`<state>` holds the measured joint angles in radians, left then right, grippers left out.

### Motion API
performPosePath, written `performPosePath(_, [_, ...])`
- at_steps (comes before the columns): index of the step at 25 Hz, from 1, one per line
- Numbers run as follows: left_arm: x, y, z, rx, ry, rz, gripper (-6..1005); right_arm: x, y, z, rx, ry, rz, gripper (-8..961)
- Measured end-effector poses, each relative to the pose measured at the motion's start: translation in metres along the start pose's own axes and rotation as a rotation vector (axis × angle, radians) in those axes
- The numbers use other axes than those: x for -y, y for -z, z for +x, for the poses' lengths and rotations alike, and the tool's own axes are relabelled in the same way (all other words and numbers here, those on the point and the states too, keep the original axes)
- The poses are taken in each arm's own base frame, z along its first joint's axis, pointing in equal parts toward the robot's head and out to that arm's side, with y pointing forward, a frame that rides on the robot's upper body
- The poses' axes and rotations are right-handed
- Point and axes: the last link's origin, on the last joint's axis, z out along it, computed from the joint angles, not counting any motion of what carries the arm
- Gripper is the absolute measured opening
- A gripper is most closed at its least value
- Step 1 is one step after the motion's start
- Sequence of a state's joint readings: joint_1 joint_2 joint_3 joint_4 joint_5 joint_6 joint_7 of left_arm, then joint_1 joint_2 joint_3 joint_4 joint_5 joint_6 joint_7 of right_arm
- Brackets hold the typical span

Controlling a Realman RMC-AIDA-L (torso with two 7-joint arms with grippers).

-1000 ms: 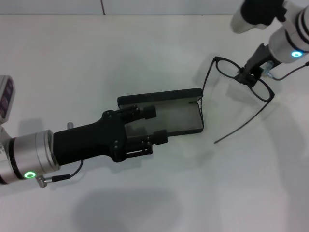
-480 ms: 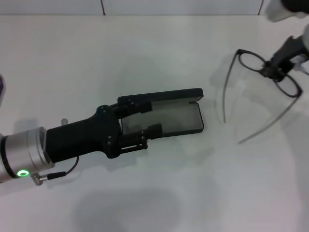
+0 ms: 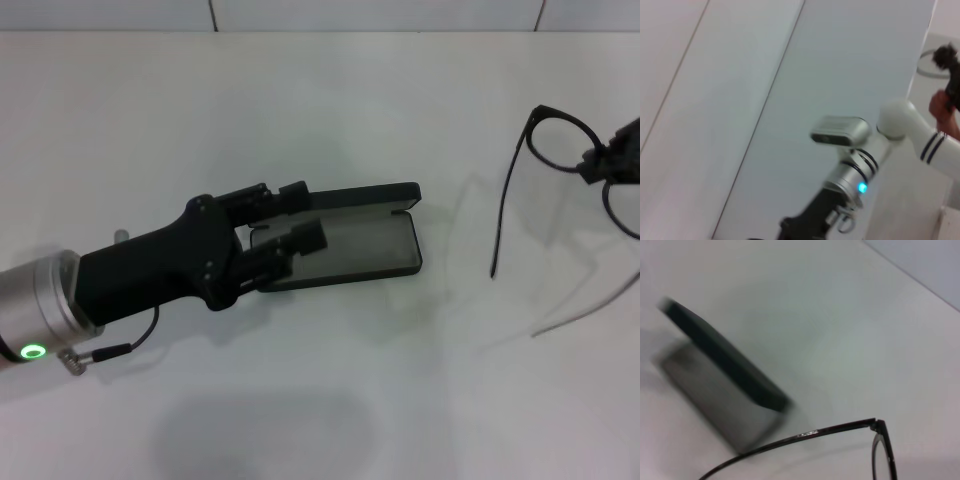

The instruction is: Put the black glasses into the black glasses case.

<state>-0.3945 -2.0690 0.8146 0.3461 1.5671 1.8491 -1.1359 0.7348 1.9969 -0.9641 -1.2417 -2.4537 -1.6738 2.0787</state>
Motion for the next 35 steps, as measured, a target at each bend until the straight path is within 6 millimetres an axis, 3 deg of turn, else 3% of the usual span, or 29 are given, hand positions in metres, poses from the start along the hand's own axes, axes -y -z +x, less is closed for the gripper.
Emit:
performPosePath(4, [0.001,-0.007,0.005,-0.034,-0.018,-0.012,561,-0.013,0.013,0.014,0.124,-0.015,-0.173,114])
performPosePath(11, [0.009,-0.032,0.021,-0.066,-0.056,-0.066,278,-0.035,-0.018,0.025,0.237,-0.028,-0.387,114])
performPosePath(18, [0.010,-0.056,0.023,-0.064,-0.068,-0.125,31,-0.047,-0.036,0.016,0.302,-0.037,-0.476,114])
performPosePath(35, [0.011,-0.065,0.015,-0.052,-0.079,-0.111,35,-0.059,-0.052,-0.012,0.404,-0.032,-0.587,113])
